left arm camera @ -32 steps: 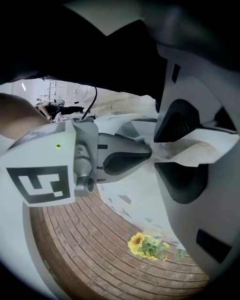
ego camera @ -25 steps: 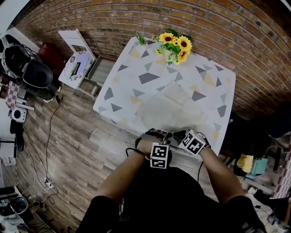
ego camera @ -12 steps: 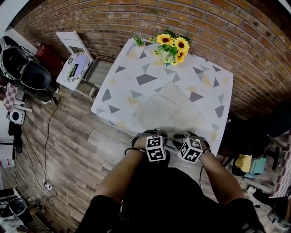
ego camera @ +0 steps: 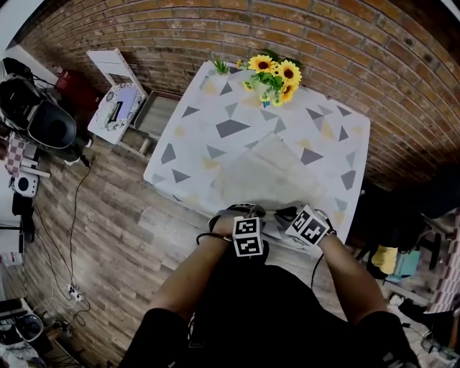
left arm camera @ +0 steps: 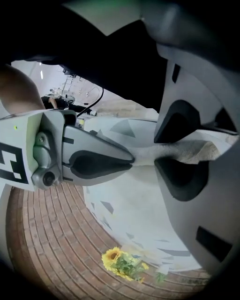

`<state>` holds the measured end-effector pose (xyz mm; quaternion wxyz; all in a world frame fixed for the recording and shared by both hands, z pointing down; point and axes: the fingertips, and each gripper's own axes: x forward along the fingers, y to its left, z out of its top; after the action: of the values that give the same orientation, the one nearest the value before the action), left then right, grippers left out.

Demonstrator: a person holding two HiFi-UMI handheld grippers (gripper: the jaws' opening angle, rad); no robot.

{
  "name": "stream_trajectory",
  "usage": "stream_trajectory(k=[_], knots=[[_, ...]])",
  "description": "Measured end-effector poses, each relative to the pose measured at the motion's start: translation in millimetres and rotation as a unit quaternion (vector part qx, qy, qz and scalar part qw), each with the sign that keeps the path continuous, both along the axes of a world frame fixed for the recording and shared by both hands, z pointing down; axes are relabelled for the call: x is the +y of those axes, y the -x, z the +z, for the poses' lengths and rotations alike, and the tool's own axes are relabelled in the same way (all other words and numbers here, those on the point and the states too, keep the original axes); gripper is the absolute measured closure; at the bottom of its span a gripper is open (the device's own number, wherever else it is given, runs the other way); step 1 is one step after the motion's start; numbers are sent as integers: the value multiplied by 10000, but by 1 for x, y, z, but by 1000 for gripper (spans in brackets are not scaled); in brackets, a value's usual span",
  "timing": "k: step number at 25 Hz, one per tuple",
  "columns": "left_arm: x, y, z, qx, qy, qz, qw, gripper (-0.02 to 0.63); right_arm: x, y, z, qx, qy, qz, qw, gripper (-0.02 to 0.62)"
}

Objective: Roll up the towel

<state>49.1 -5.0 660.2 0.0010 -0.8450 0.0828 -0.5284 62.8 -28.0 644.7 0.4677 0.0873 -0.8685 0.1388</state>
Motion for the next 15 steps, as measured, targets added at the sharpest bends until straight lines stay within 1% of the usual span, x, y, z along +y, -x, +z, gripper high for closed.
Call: stream_trajectory(k=[2,3,5,7,10,12,15], knots=[[-6,2,-1,61,103,-72,9999,540,-8,0,-1,5,-77,81,9999,549],[-9,3,-2,70,169,-86,9998,551,-9,1,-1,10,-176,15,9998,533],[-14,5,-2,80,317,-91,9994,555,-6,7,-7,-78,-397,-284,9988,501],[-18,5,-2,131,460,-132,9988,555,2,15,-14,-150,-538,-655,9963,487],[-23,8,-3,213,602,-244,9977,555,8,17,-5,168,-769,-1076,9911,482],[-28,9,-4,242,525,-263,9980,552,2,15,1,341,-868,-1066,9899,516],[-37,13,-9,206,146,-210,9995,507,-11,16,2,336,-764,-799,9933,538]])
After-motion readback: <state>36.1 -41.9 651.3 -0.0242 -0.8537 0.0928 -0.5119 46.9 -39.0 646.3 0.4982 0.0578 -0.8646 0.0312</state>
